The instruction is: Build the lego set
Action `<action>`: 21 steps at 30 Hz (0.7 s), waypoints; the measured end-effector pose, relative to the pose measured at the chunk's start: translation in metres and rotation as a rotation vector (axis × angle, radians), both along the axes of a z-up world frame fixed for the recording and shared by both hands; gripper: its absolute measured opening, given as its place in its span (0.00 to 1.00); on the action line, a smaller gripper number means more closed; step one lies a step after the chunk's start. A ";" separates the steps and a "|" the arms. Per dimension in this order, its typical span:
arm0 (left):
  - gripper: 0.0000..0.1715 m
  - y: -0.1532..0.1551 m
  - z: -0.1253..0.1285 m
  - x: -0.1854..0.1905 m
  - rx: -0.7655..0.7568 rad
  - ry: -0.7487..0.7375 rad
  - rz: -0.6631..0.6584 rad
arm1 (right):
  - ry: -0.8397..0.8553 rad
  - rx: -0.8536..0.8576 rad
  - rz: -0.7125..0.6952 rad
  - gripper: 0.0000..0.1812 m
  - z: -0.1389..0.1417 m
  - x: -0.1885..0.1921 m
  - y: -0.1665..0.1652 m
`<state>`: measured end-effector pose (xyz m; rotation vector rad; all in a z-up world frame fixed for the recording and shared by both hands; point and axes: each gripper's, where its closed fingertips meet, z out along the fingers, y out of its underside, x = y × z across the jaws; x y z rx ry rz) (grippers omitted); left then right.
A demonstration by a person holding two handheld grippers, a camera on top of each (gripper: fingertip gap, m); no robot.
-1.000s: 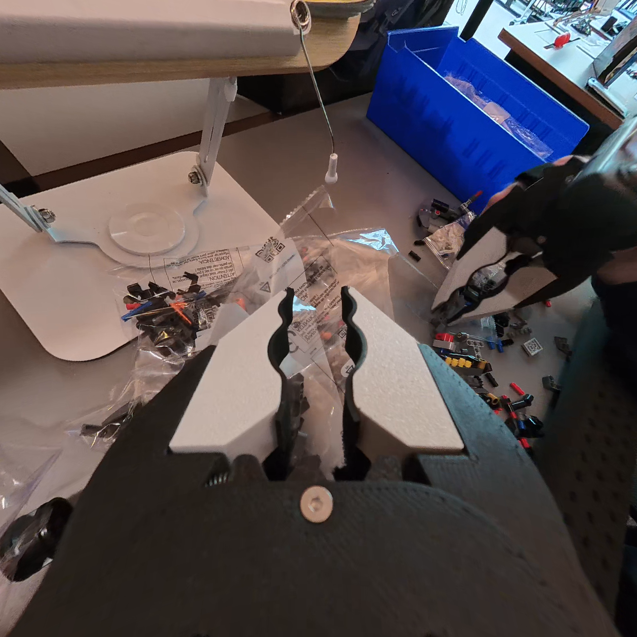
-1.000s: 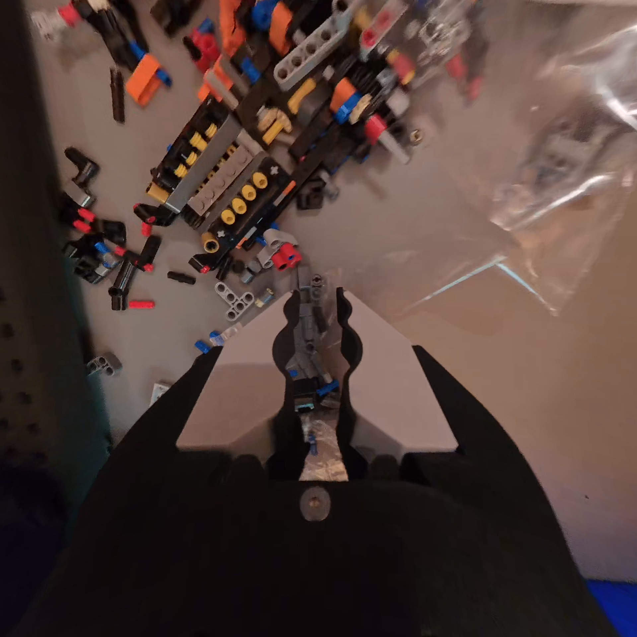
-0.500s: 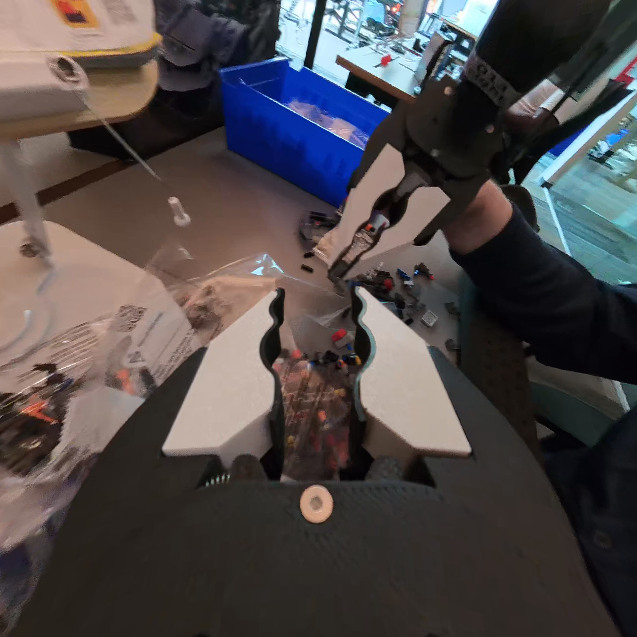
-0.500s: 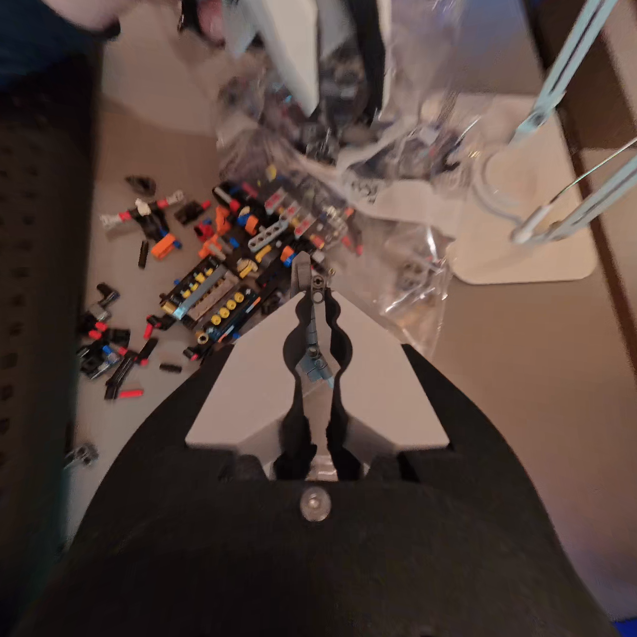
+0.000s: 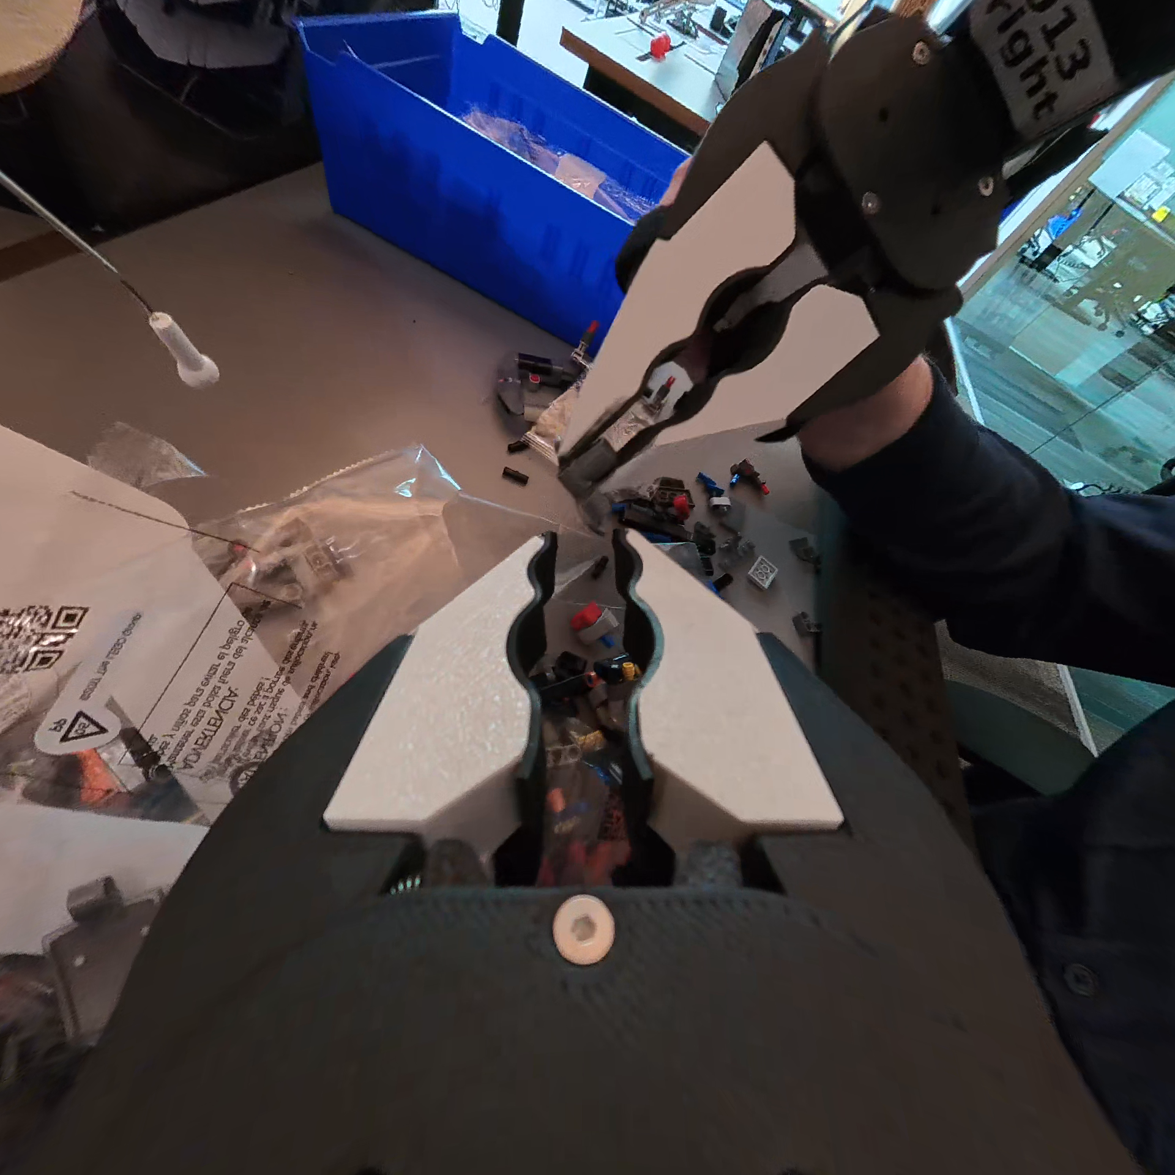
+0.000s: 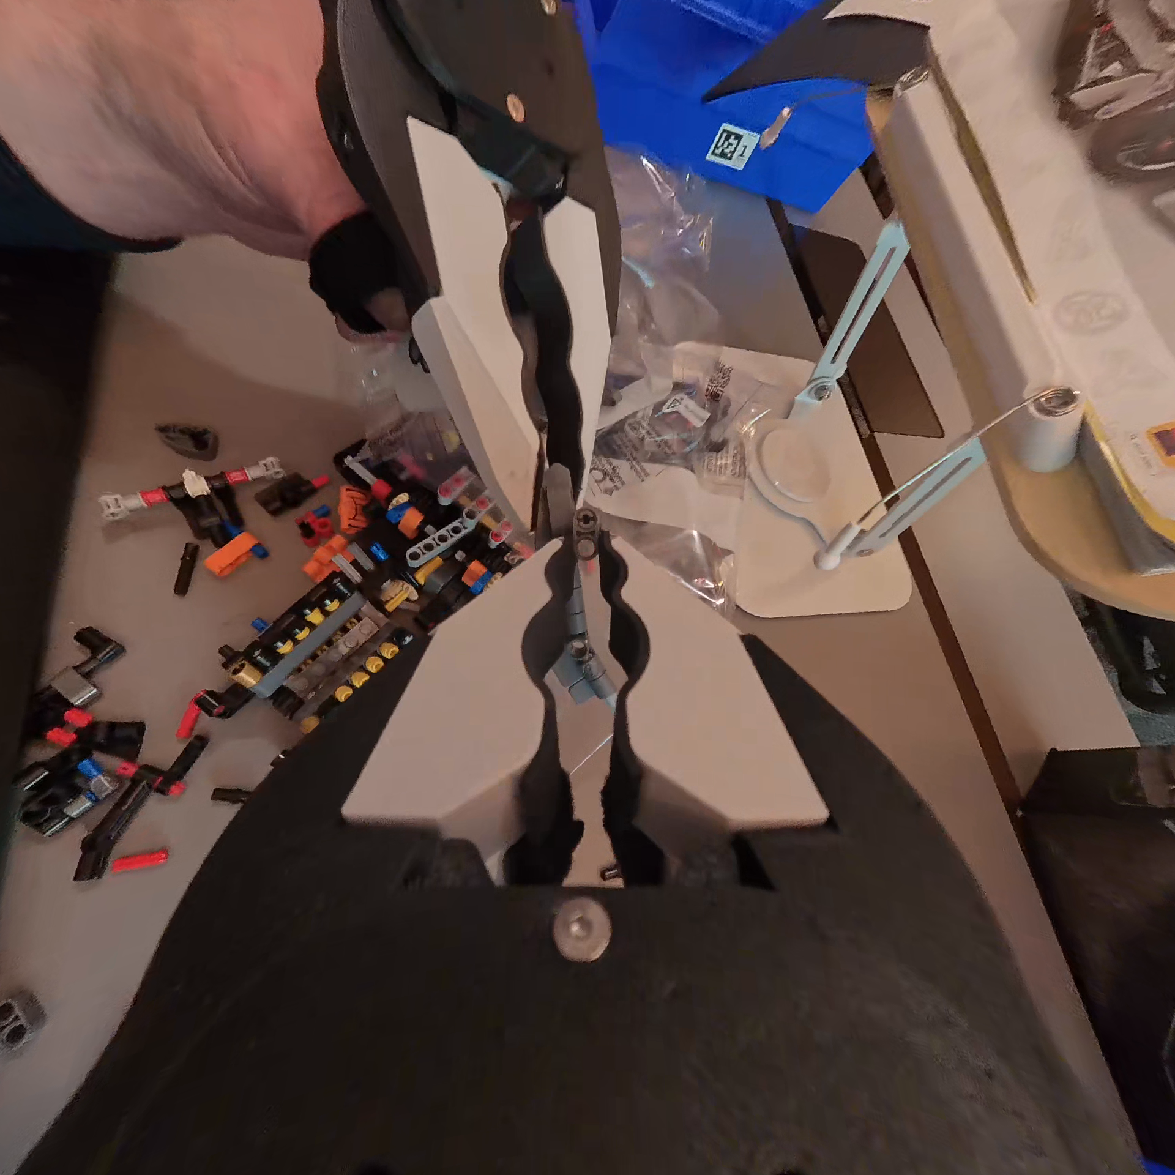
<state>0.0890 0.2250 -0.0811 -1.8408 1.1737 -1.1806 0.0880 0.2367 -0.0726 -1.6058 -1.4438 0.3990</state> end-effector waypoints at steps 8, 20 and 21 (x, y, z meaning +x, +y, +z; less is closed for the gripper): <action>0.04 -0.002 0.006 0.005 -0.021 -0.064 -0.012 | -0.006 0.084 -0.004 0.02 0.005 -0.004 -0.001; 0.02 -0.001 -0.001 -0.001 0.063 0.036 -0.003 | -0.110 0.295 -0.016 0.04 0.012 -0.010 -0.004; 0.02 -0.001 -0.002 -0.001 0.063 0.040 0.000 | -0.129 0.320 -0.016 0.04 0.011 -0.010 -0.004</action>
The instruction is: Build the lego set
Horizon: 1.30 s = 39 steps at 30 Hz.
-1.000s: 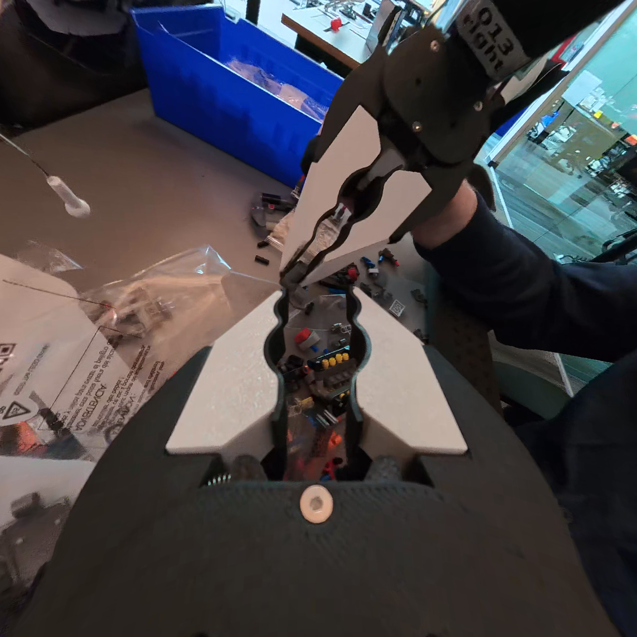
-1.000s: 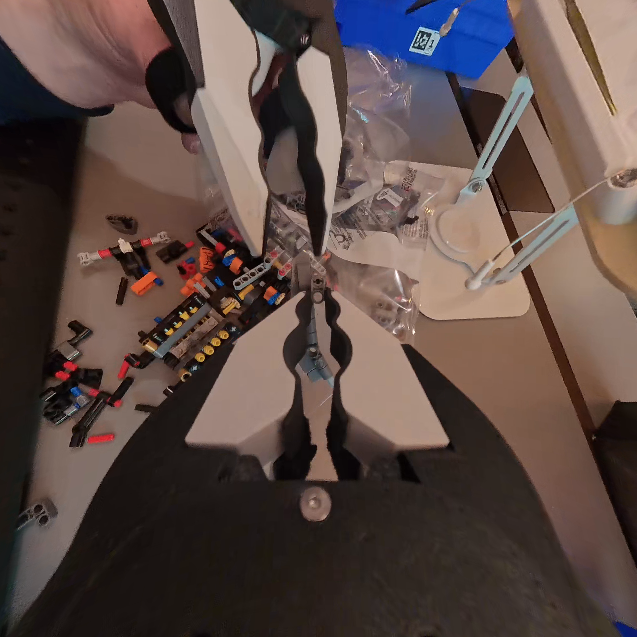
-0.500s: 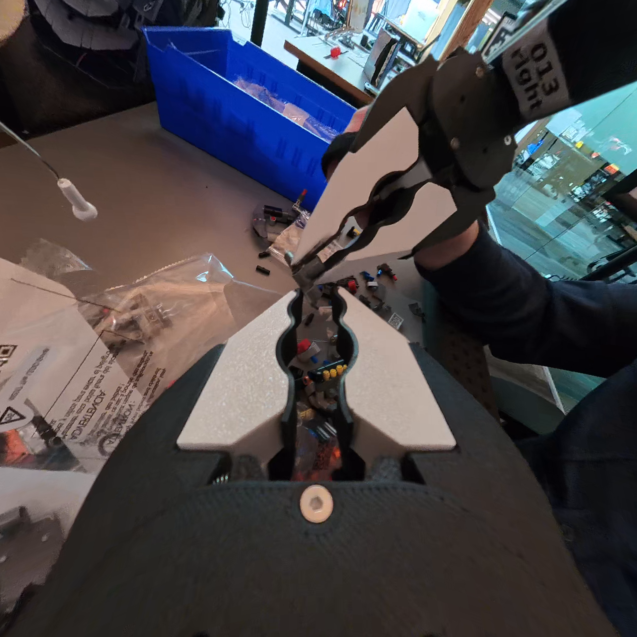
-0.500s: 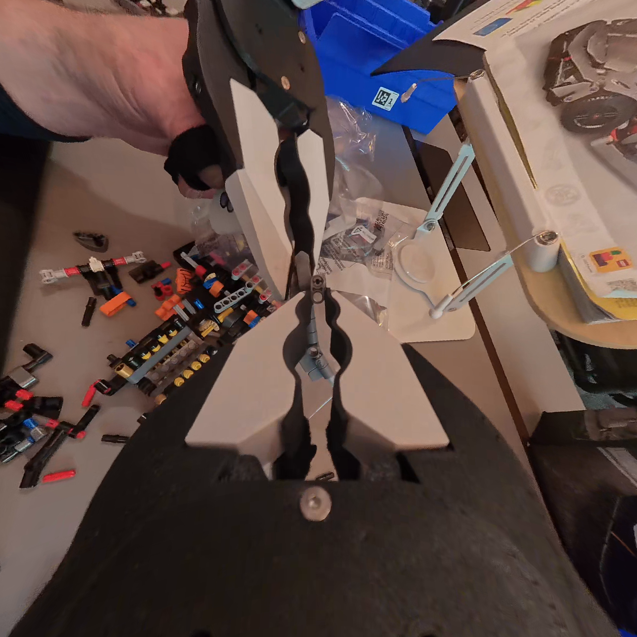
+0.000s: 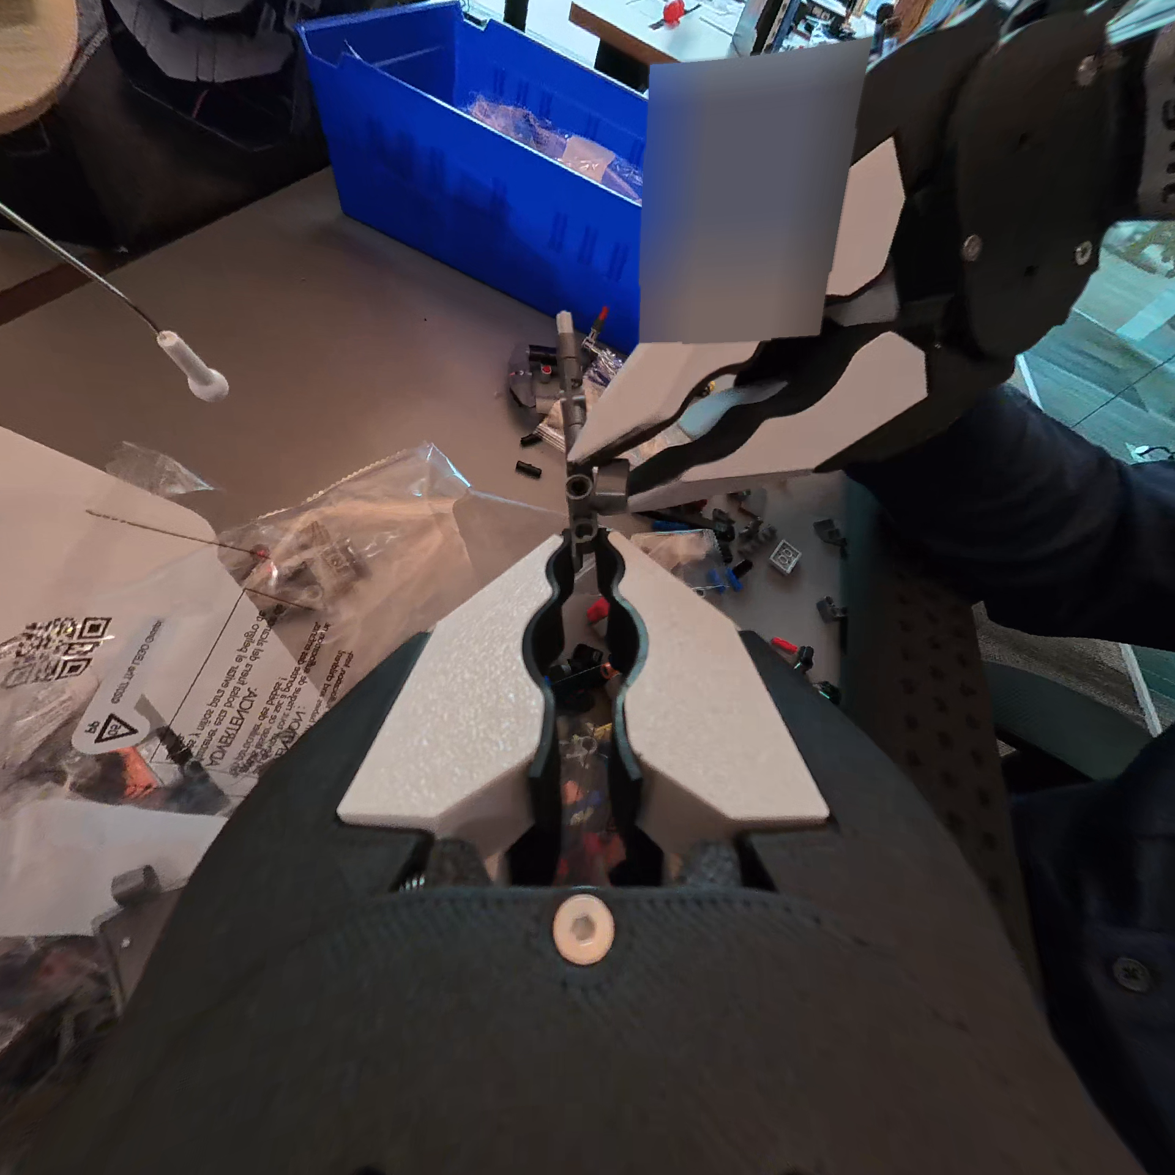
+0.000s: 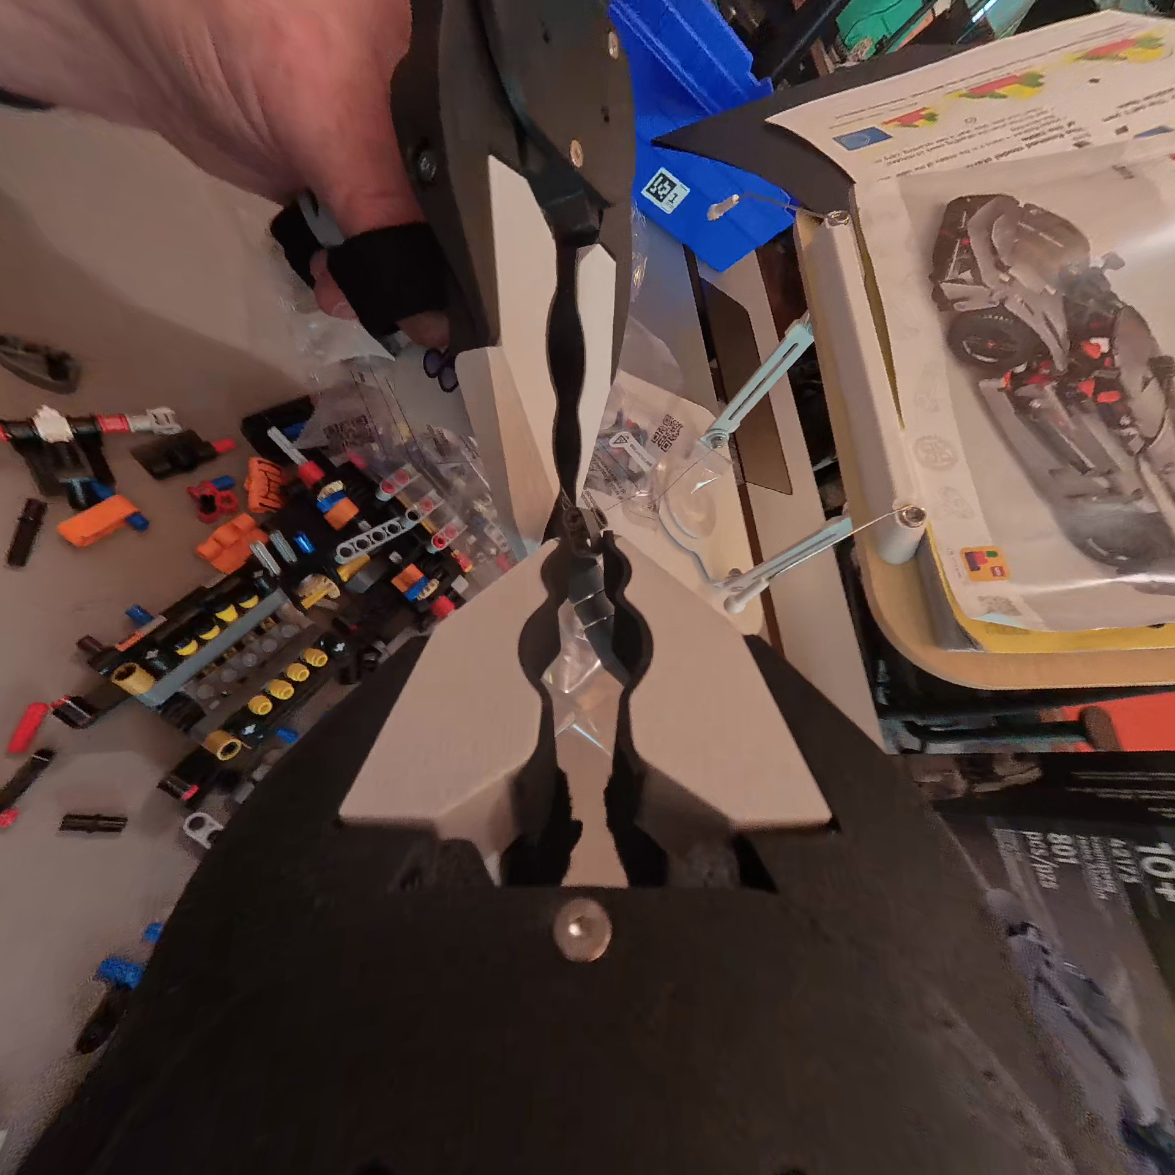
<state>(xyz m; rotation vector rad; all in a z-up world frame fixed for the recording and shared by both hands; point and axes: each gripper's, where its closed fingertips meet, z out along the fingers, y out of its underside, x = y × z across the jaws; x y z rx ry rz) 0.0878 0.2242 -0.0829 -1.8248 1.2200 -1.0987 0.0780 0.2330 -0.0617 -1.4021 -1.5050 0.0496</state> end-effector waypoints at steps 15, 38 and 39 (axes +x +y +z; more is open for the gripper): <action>0.02 0.000 -0.001 -0.003 0.031 0.037 0.003 | 0.143 -0.141 -0.022 0.05 0.002 -0.008 -0.001; 0.07 -0.020 0.009 -0.002 0.178 0.030 -0.118 | 0.270 -0.322 0.166 0.03 0.007 -0.008 -0.022; 0.12 -0.016 0.012 -0.001 0.231 0.023 -0.092 | 0.323 -0.377 0.184 0.04 0.011 -0.007 -0.024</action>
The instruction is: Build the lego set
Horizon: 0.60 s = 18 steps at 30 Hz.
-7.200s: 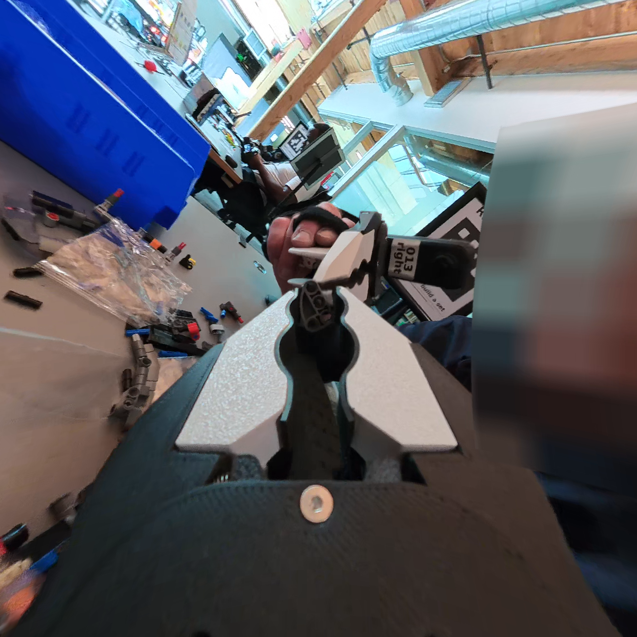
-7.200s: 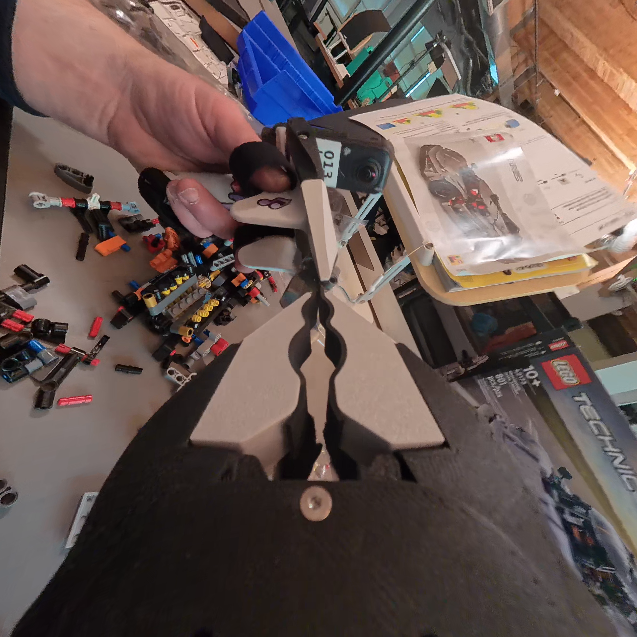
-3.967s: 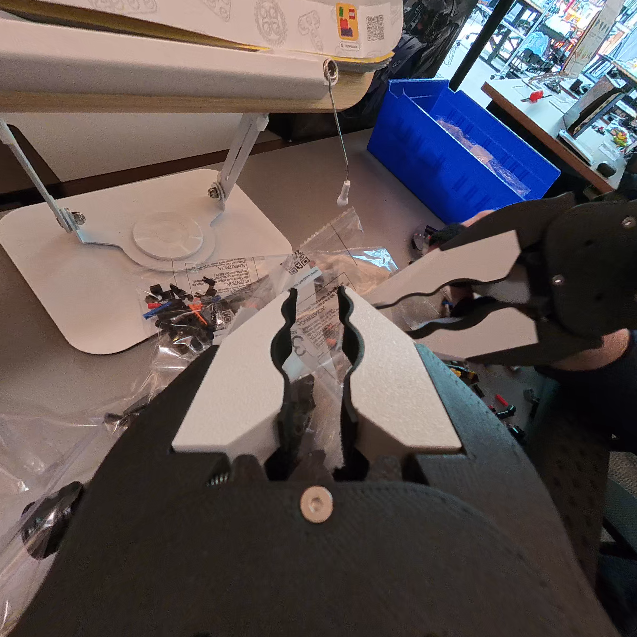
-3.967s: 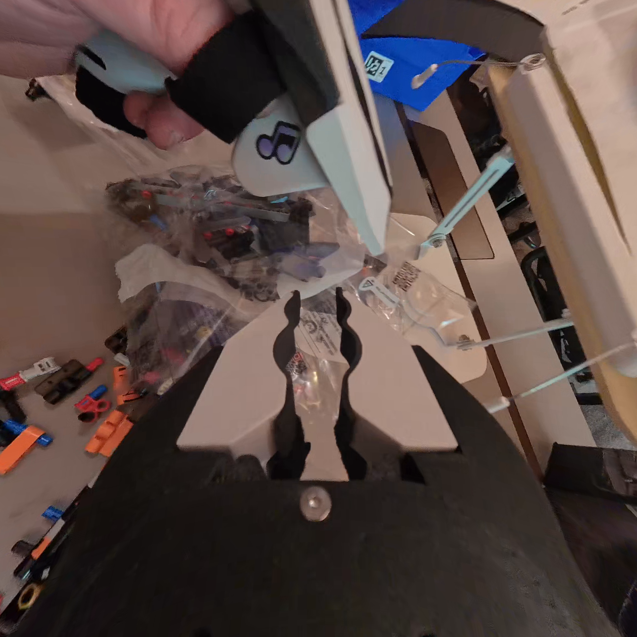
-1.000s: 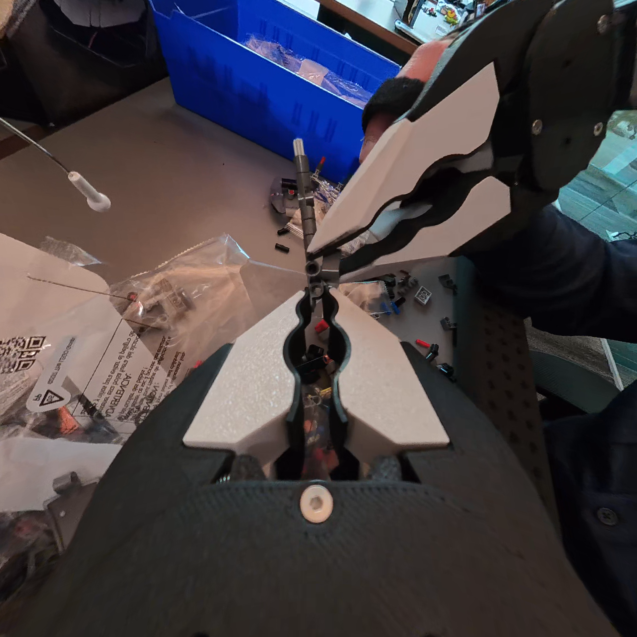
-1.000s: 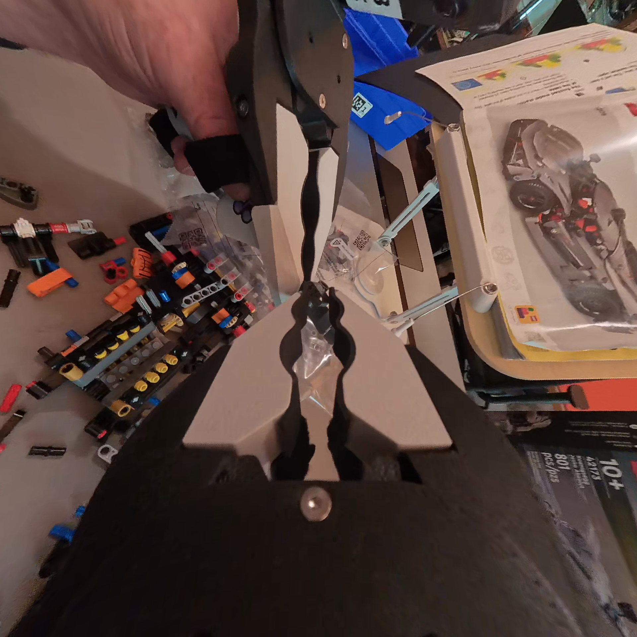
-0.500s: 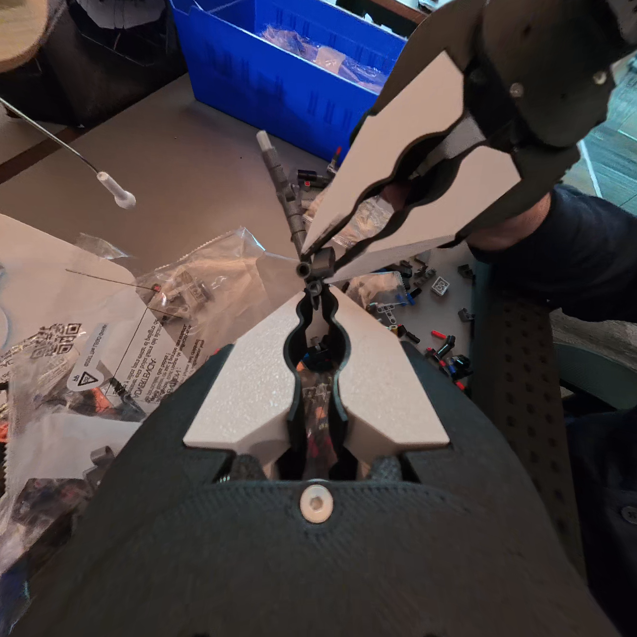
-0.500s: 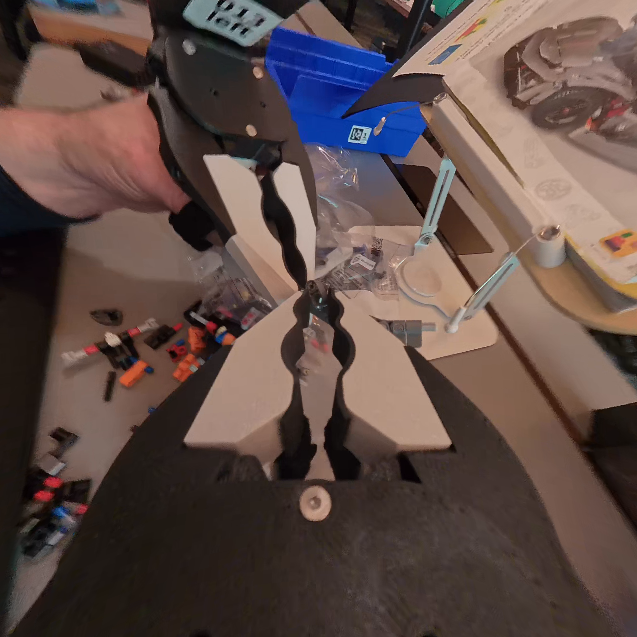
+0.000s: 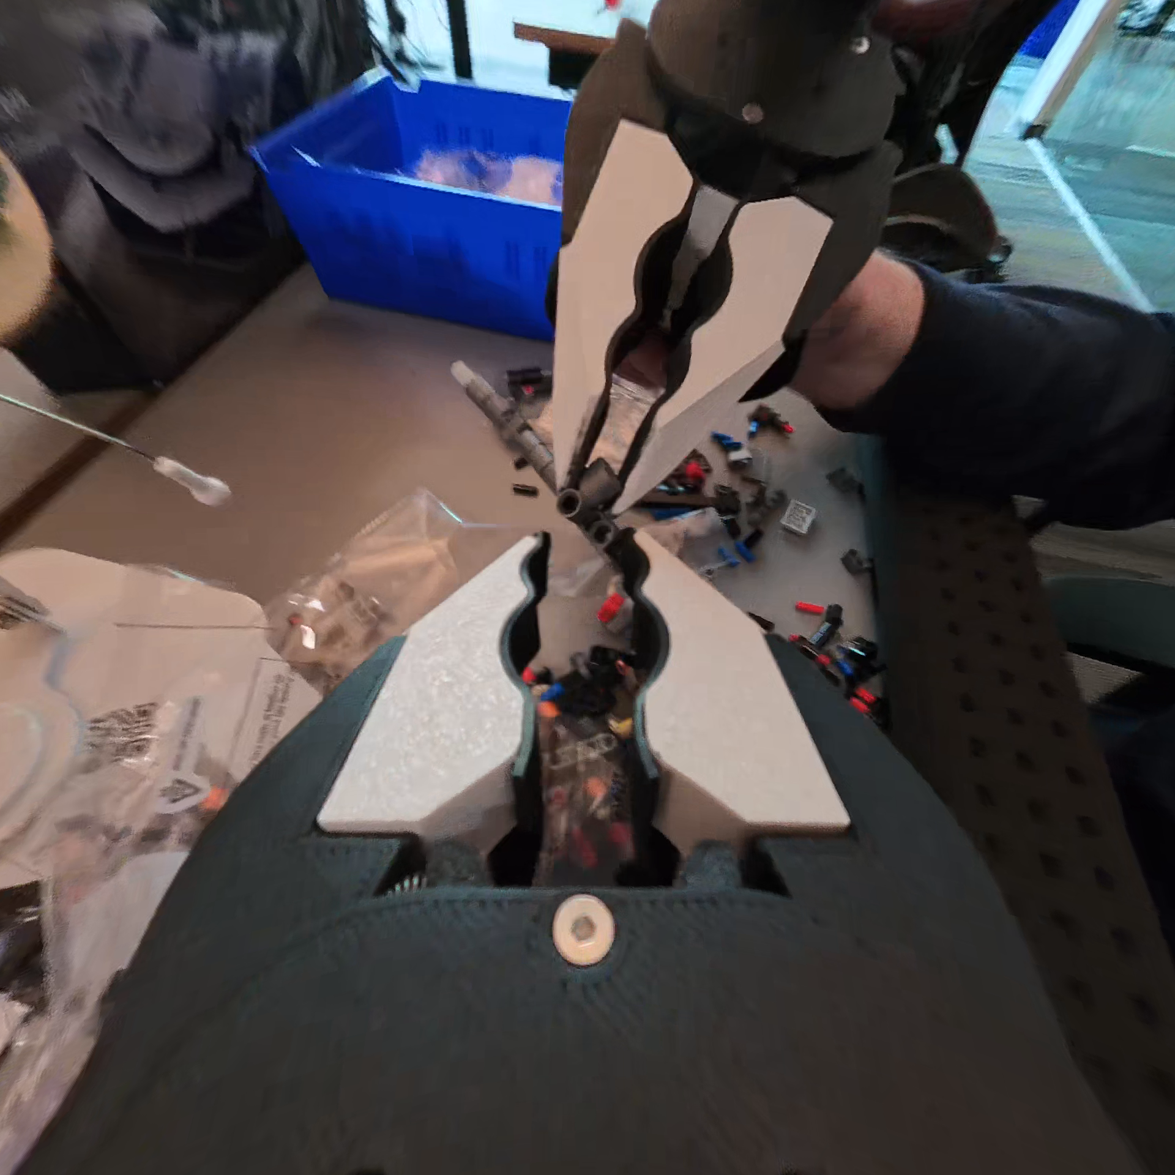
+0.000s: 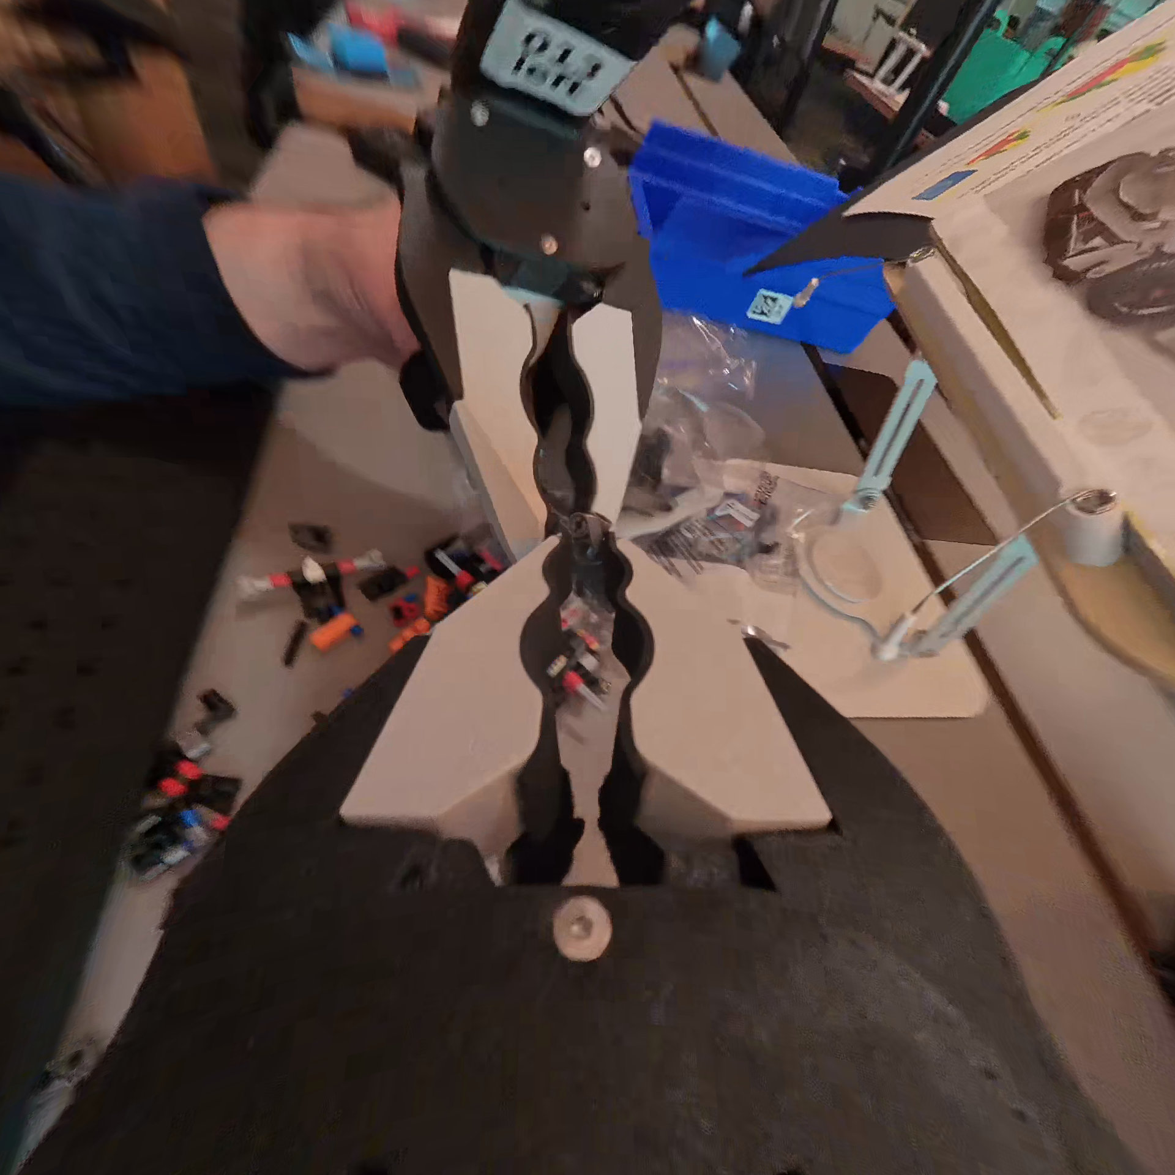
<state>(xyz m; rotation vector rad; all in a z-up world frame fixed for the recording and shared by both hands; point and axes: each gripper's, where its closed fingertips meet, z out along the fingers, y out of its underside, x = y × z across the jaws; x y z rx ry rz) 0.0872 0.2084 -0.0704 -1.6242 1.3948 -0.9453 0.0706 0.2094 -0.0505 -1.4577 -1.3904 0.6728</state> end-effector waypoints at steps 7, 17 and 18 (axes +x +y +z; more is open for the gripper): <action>0.15 -0.008 0.011 0.017 0.100 -0.083 -0.024 | 0.171 -0.187 0.097 0.04 0.016 -0.006 -0.012; 0.00 -0.021 0.016 0.017 -0.031 -0.135 -0.094 | 0.192 -0.057 0.063 0.03 0.028 -0.007 -0.012; 0.00 -0.023 0.015 0.018 -0.043 -0.126 -0.104 | 0.179 -0.035 0.059 0.03 0.029 -0.007 -0.012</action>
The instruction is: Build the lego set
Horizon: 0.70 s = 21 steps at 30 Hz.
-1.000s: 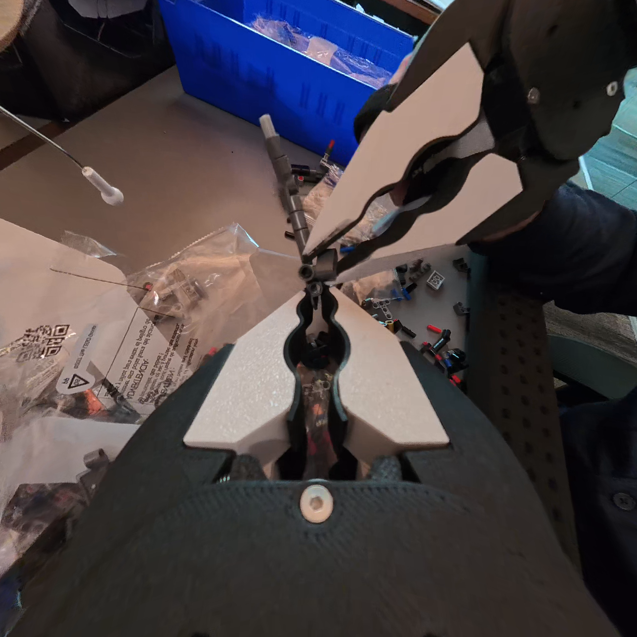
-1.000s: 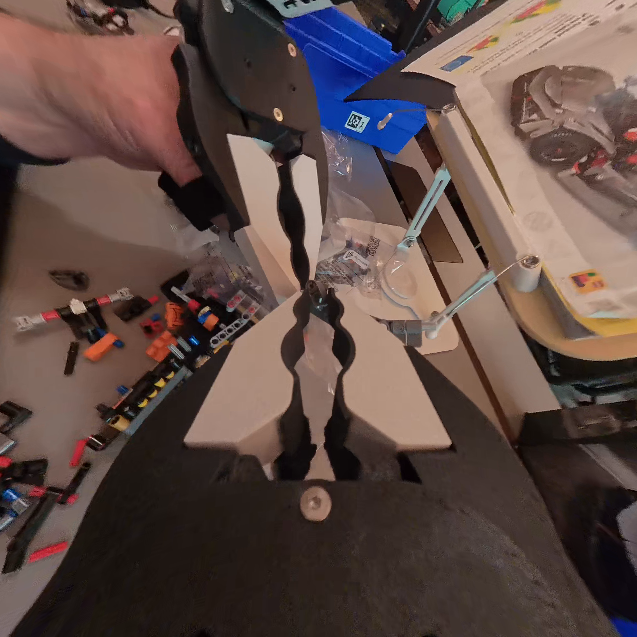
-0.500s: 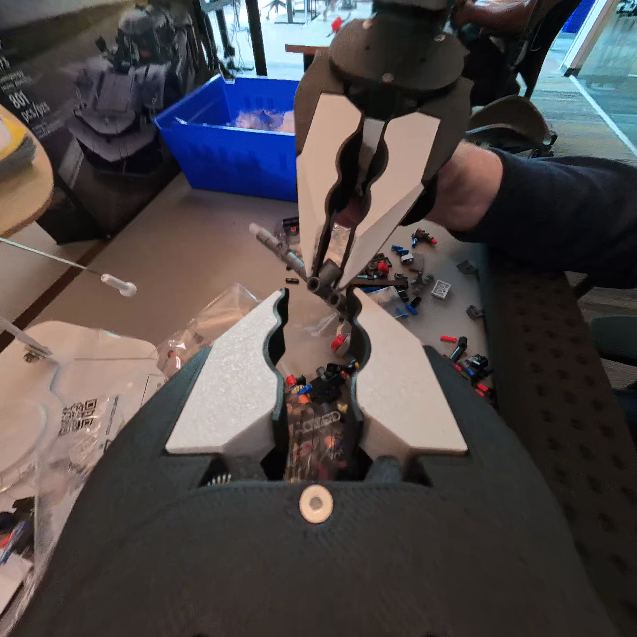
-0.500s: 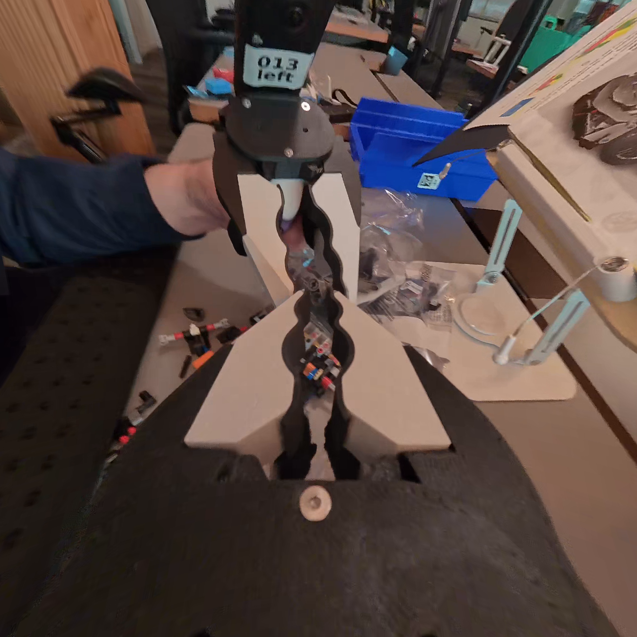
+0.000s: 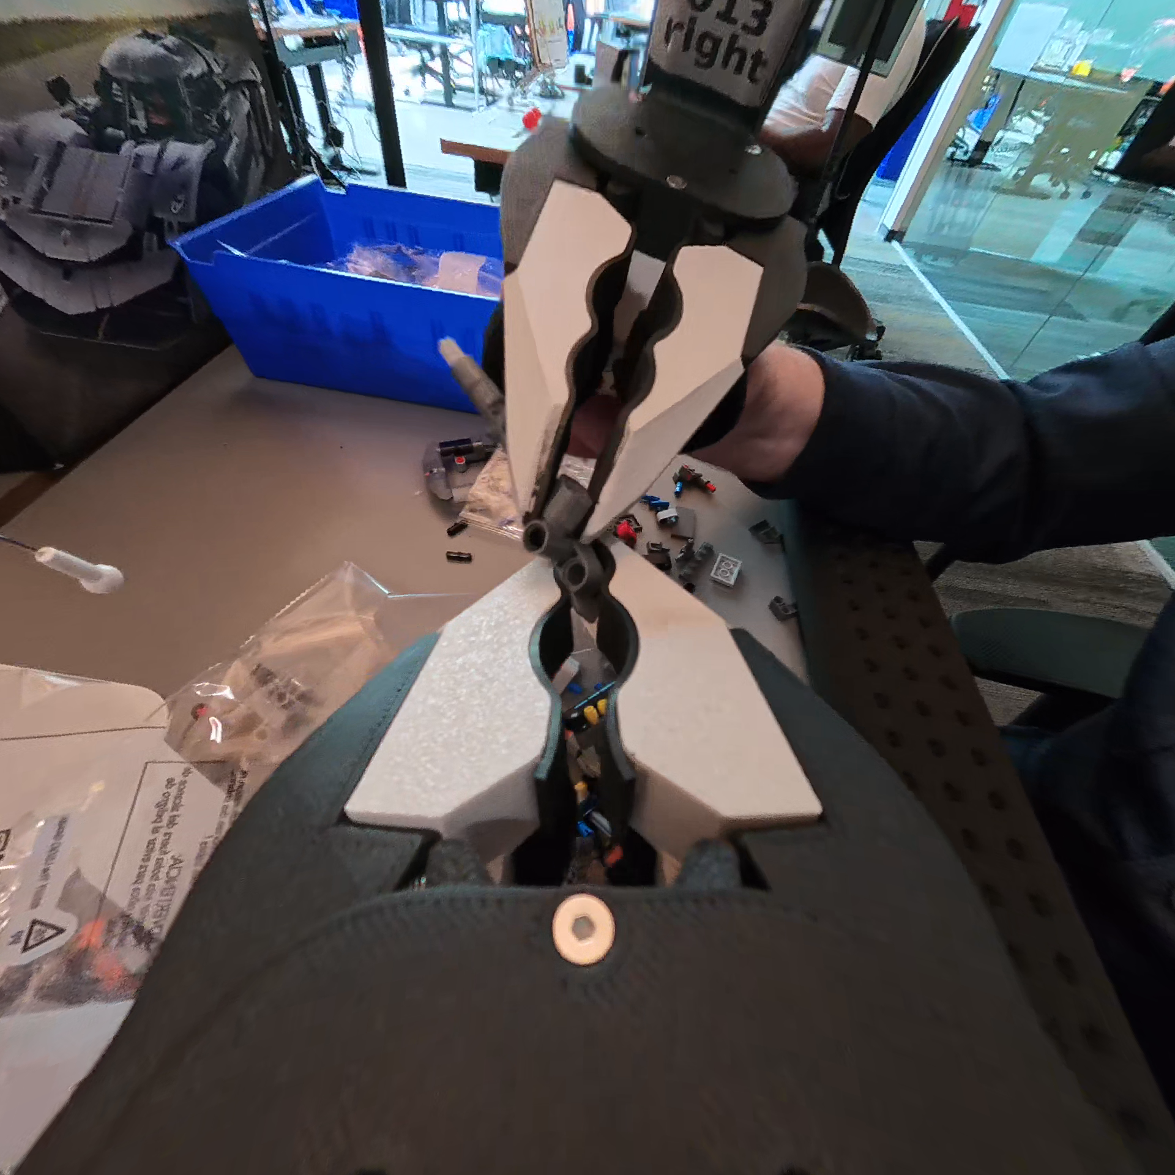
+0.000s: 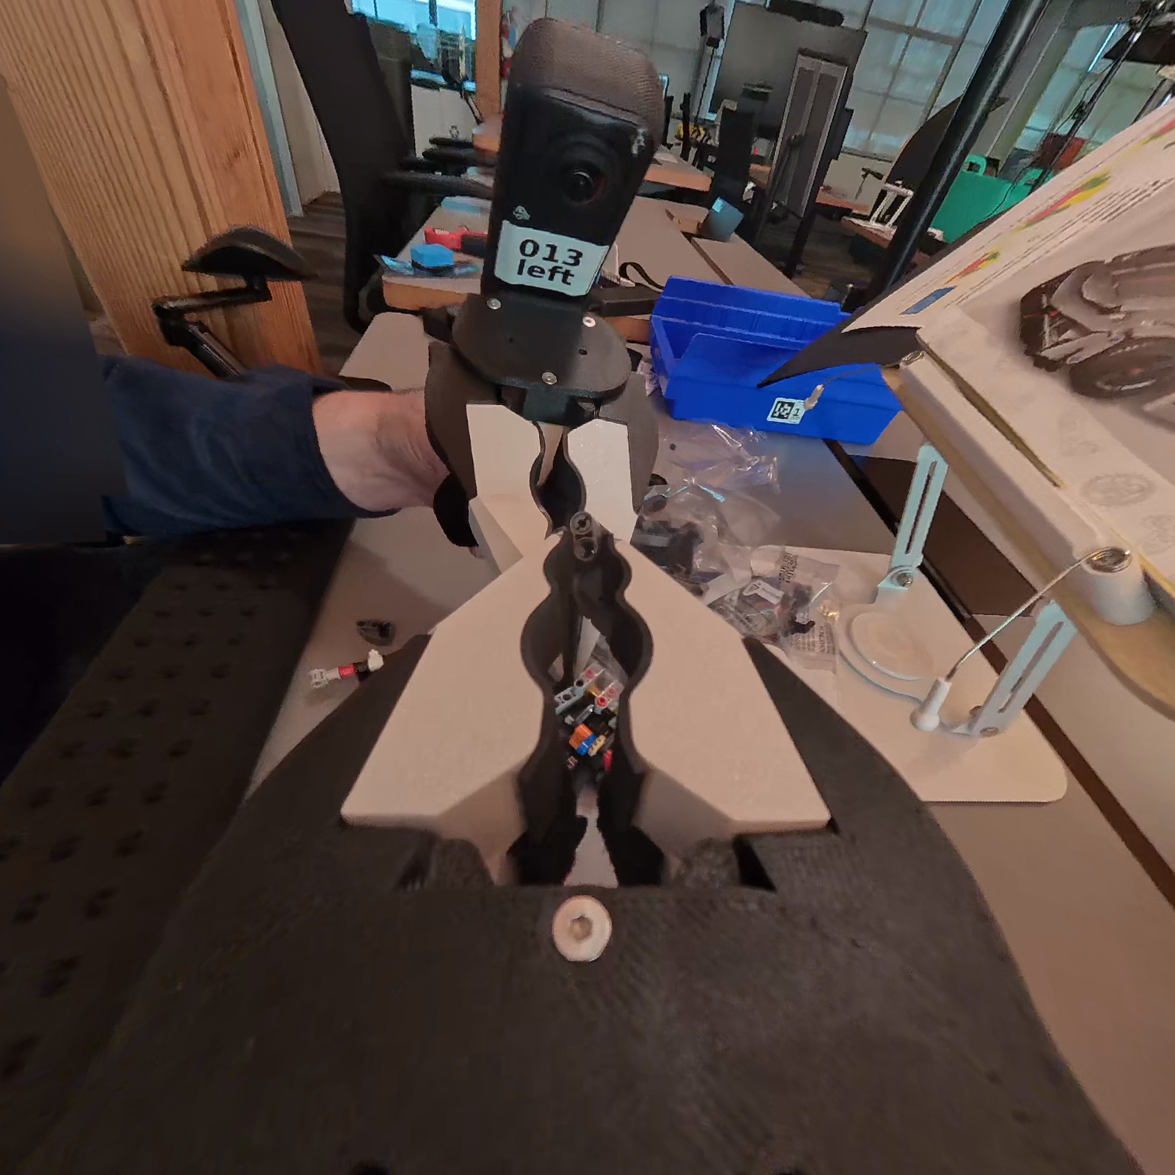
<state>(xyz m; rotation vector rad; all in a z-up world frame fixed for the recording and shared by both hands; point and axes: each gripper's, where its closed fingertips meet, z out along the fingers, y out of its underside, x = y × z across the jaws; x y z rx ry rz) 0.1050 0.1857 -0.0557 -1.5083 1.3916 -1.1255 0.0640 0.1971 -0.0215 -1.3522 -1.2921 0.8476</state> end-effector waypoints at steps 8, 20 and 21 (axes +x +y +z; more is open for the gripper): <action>0.00 -0.003 -0.006 0.002 -0.029 0.031 -0.019 | -0.032 0.060 -0.046 0.02 -0.001 0.000 0.004; 0.11 0.014 -0.006 -0.008 0.032 0.047 0.069 | -0.030 -0.067 -0.032 0.03 -0.007 0.008 0.008; 0.12 0.015 -0.004 -0.009 0.035 0.036 0.075 | -0.031 -0.072 -0.035 0.03 -0.006 0.009 0.008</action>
